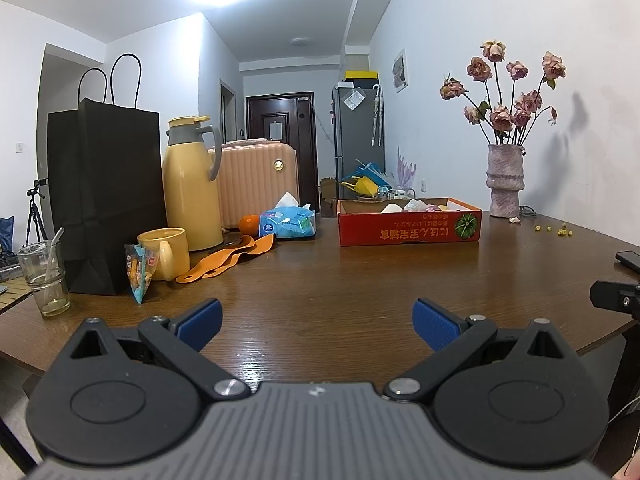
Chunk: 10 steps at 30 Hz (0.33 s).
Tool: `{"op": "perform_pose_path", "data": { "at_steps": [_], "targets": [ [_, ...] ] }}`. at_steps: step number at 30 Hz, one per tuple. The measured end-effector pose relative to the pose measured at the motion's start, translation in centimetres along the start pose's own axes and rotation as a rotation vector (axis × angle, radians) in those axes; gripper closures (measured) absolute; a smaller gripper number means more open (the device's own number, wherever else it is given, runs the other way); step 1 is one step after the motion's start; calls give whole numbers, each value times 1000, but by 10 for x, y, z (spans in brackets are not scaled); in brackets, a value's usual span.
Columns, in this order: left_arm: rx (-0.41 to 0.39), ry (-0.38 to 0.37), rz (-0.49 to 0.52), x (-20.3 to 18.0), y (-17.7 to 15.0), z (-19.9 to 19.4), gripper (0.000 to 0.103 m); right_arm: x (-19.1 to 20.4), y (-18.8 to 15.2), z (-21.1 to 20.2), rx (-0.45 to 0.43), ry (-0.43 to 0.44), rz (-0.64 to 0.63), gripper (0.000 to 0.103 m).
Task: Organize soft objects
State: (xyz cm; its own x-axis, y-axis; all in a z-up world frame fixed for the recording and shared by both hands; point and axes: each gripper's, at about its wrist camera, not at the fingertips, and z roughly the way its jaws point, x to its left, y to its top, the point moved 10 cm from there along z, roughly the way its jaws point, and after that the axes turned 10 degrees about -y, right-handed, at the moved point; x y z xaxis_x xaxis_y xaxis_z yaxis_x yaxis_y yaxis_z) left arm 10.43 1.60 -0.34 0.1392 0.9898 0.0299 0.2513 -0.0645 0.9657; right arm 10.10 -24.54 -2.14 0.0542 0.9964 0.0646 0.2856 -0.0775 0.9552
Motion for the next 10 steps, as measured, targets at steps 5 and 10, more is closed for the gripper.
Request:
{"op": "perform_pose_path", "data": {
  "at_steps": [5,10],
  "targets": [
    [-1,-4,0,-2,0,0,0,0,0,-1,0,-1,-2,0],
    [-5,-13,-11,-3,-1,-2,0,0,-1,0,3,0,0,0]
  ]
}}
